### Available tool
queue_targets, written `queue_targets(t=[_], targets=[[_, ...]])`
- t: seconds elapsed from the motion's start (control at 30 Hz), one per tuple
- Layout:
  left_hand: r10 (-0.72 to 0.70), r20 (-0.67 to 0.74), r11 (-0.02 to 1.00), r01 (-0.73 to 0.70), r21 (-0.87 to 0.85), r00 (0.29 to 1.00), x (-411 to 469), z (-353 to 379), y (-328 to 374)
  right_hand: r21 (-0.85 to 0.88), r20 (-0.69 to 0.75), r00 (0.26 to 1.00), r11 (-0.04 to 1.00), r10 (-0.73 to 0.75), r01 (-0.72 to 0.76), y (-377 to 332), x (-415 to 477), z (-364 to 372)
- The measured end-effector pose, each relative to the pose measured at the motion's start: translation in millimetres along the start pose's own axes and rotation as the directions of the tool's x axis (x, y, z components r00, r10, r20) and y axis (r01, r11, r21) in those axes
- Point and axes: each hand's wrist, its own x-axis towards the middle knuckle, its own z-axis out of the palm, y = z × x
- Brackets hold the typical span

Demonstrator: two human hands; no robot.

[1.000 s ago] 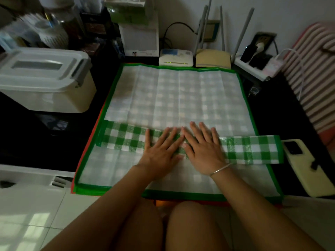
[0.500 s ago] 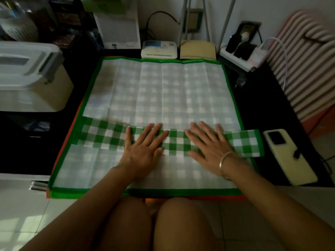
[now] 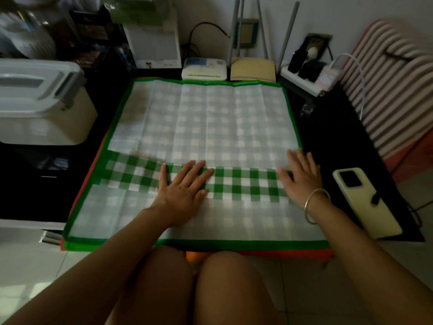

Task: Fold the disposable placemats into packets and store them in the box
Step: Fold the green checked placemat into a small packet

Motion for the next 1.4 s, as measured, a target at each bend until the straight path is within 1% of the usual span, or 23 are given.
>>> queue_targets(t=[0.03, 0.07, 0.13, 0.17, 0.2, 0.23, 0.27, 0.3, 0.33, 0.37, 0.4, 0.43, 0.47, 0.5, 0.6, 0.63, 0.7, 0.9, 1.03, 1.1, 1.23, 1.3, 1.4], targets=[[-0.003, 0.005, 1.0, 0.003, 0.001, 1.0, 0.2, -0.3, 0.4, 0.069, -0.12, 0.993, 0.998, -0.002, 0.01, -2.5, -7.0, -4.1], [-0.004, 0.009, 1.0, 0.004, -0.001, 1.0, 0.7, -0.5, 0.8, 0.142, -0.263, 0.965, 0.989, -0.005, 0.044, -7.2, -18.6, -8.2], [-0.002, 0.021, 1.0, 0.002, -0.006, 1.0, 1.5, -4.2, 1.4, 0.203, -0.523, 0.852, 0.969, -0.012, 0.138, -19.0, -50.6, -12.6], [-0.002, 0.032, 1.0, 0.003, -0.013, 0.999, 2.7, -7.7, 1.3, 0.235, -0.568, 0.823, 0.961, 0.014, 0.146, -23.7, -66.1, -11.1], [-0.001, 0.04, 1.0, 0.002, -0.02, 0.999, 3.3, -11.4, 1.0, 0.318, -0.548, 0.833, 0.94, 0.074, 0.125, -26.7, -79.6, -8.5], [-0.001, 0.047, 1.0, 0.002, -0.026, 0.999, 4.9, -15.7, 0.4, 0.463, -0.453, 0.872, 0.885, 0.186, 0.052, -27.8, -88.9, -5.8], [-0.001, 0.055, 1.0, 0.003, -0.026, 0.999, 6.3, -20.8, 0.2, 0.642, -0.267, 0.911, 0.763, 0.316, -0.076, -26.9, -95.3, -4.0], [0.0, 0.064, 1.0, 0.001, -0.022, 0.998, 7.4, -26.0, 0.2, 0.794, -0.03, 0.917, 0.566, 0.398, -0.22, -24.8, -100.3, -3.0], [0.004, 0.071, 1.0, -0.002, -0.02, 0.997, 9.0, -30.1, 0.4, 0.869, 0.196, 0.89, 0.347, 0.412, -0.353, -22.2, -102.0, -2.2], [0.01, 0.076, 1.0, -0.008, -0.023, 0.997, 10.2, -33.2, 1.2, 0.886, 0.359, 0.853, 0.152, 0.378, -0.439, -20.7, -103.3, -3.6], [0.014, 0.081, 0.999, -0.012, -0.03, 0.997, 11.3, -34.6, 2.0, 0.877, 0.454, 0.826, -0.004, 0.334, -0.481, -20.9, -103.4, -5.8], [0.017, 0.086, 0.999, -0.014, -0.035, 0.996, 11.5, -35.1, 2.6, 0.863, 0.501, 0.807, -0.116, 0.311, -0.491, -21.8, -101.9, -6.8], [0.017, 0.092, 0.999, -0.013, -0.04, 0.996, 11.3, -34.9, 2.9, 0.851, 0.525, 0.796, -0.185, 0.303, -0.491, -24.3, -99.7, -8.0], [0.016, 0.095, 0.999, -0.012, -0.044, 0.995, 10.7, -33.8, 3.0, 0.84, 0.541, 0.786, -0.225, 0.298, -0.493, -27.2, -97.3, -8.3], [0.016, 0.089, 0.999, -0.012, -0.046, 0.996, 8.9, -32.0, 2.1, 0.81, 0.573, 0.783, -0.309, 0.241, -0.498, -41.2, -92.3, -8.4], [0.018, 0.086, 0.999, -0.014, -0.05, 0.996, 8.9, -32.4, 2.1, 0.807, 0.571, 0.789, -0.327, 0.224, -0.492, -45.0, -90.7, -7.8], [0.014, 0.082, 0.998, -0.009, -0.064, 0.996, 8.7, -34.4, 2.7, 0.829, 0.543, 0.801, -0.314, 0.252, -0.463, -52.2, -85.0, -8.9], [-0.048, 0.103, 0.992, 0.06, -0.11, 0.993, 6.1, -35.7, 14.2, 0.878, 0.479, 0.824, -0.19, 0.303, -0.44, -48.0, -70.5, -18.0], [-0.113, 0.135, 0.982, 0.131, -0.135, 0.984, 10.3, -39.5, 42.6, 0.926, 0.377, 0.842, -0.163, 0.386, -0.341, -36.0, -70.1, -27.4], [-0.129, 0.134, 0.978, 0.149, -0.148, 0.982, 11.8, -38.6, 60.9, 0.963, 0.267, 0.872, -0.083, 0.41, -0.255, -35.9, -71.6, -31.1], [-0.146, 0.108, 0.975, 0.161, -0.155, 0.983, 13.2, -31.8, 85.6, 0.998, 0.027, 0.943, 0.041, 0.333, -0.043, -51.8, -71.2, -39.2], [-0.167, 0.082, 0.971, 0.178, -0.162, 0.983, 15.0, -29.7, 89.5, 0.998, -0.029, 0.965, 0.068, 0.261, 0.011, -68.1, -69.1, -41.5], [-0.192, 0.065, 0.963, 0.201, -0.178, 0.979, 13.4, -33.6, 91.5, 0.989, -0.04, 0.981, 0.145, 0.192, 0.012, -97.5, -63.9, -34.0]])
